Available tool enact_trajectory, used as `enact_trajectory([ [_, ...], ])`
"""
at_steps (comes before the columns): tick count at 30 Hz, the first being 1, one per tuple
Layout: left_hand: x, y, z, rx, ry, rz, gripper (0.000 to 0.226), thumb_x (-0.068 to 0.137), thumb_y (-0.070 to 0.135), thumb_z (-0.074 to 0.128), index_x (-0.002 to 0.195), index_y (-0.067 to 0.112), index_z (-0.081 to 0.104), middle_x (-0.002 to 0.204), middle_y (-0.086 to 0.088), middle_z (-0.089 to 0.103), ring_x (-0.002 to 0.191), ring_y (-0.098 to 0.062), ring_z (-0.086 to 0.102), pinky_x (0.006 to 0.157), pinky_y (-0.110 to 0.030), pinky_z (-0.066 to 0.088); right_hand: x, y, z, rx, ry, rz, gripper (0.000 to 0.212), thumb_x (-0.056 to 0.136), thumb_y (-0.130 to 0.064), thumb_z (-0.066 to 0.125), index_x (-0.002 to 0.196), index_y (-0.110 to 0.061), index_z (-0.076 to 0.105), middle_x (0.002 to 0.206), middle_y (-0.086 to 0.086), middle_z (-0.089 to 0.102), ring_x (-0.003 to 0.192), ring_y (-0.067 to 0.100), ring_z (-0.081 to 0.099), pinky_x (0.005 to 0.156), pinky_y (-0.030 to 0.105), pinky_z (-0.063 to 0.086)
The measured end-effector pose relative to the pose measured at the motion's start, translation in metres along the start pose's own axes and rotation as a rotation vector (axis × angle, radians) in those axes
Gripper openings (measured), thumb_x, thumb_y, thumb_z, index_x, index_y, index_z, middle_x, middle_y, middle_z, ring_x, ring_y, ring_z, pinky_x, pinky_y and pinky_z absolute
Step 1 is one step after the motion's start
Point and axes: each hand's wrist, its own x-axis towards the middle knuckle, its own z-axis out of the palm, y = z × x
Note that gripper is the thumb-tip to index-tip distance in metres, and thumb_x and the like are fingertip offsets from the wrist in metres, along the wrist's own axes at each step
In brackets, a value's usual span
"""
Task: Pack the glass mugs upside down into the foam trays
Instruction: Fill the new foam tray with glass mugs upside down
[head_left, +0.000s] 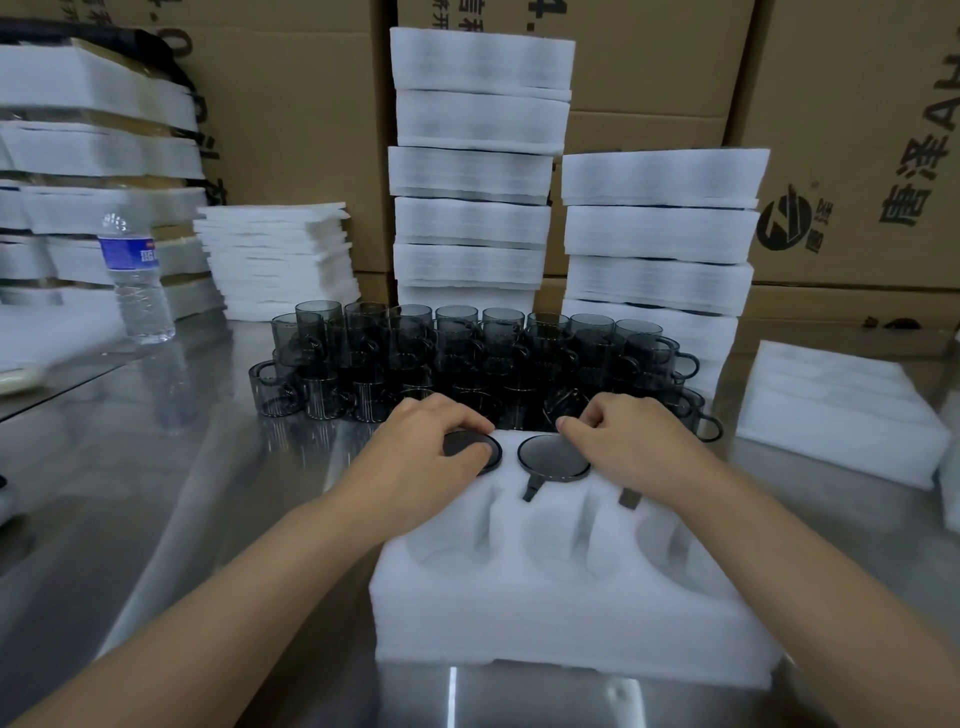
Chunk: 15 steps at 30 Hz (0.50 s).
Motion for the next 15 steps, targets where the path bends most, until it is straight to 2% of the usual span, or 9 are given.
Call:
enact_trajectory([
  [5, -0.001, 0.001, 0.0, -0.003, 0.001, -0.003, 0.017, 0.091, 0.031, 0.058, 0.107, 0.035, 0.064, 0.107, 0.023, 0.054, 0.107, -0.002, 0.039, 0.084, -0.013, 0.03, 0.001, 0.006, 0.0, 0.071, 0.248, -0.053, 0.024, 0.088, -0.047, 0.053, 0.083, -0.024, 0.058, 0.066, -0.012, 0.066, 0.062, 0.0, 0.056, 0.05, 0.018, 0.033],
  [8, -0.002, 0.002, -0.001, -0.011, 0.026, -0.005, 0.027, 0.091, 0.029, 0.058, 0.117, 0.035, 0.059, 0.105, 0.025, 0.054, 0.106, 0.001, 0.04, 0.081, -0.007, 0.032, -0.002, 0.004, -0.003, 0.156, 0.351, -0.12, 0.023, 0.087, -0.051, 0.054, 0.084, -0.028, 0.056, 0.065, -0.017, 0.066, 0.071, -0.006, 0.054, 0.054, 0.01, 0.033],
  [11, -0.003, 0.003, -0.001, -0.079, 0.064, -0.022, 0.04, 0.088, 0.026, 0.06, 0.126, 0.035, 0.051, 0.102, 0.024, 0.055, 0.106, 0.005, 0.044, 0.08, -0.004, 0.034, -0.008, -0.003, -0.005, 0.25, 0.436, -0.203, 0.024, 0.084, -0.053, 0.056, 0.084, -0.029, 0.057, 0.074, -0.017, 0.069, 0.071, -0.008, 0.055, 0.061, 0.002, 0.035],
  [15, -0.003, 0.003, 0.0, -0.141, 0.107, -0.01, 0.057, 0.084, 0.031, 0.066, 0.134, 0.04, 0.039, 0.105, 0.022, 0.055, 0.108, 0.006, 0.046, 0.077, -0.011, 0.037, -0.019, -0.012, -0.005, 0.3, 0.554, -0.355, 0.023, 0.082, -0.051, 0.059, 0.077, -0.029, 0.057, 0.07, -0.014, 0.068, 0.061, -0.008, 0.056, 0.061, 0.003, 0.036],
])
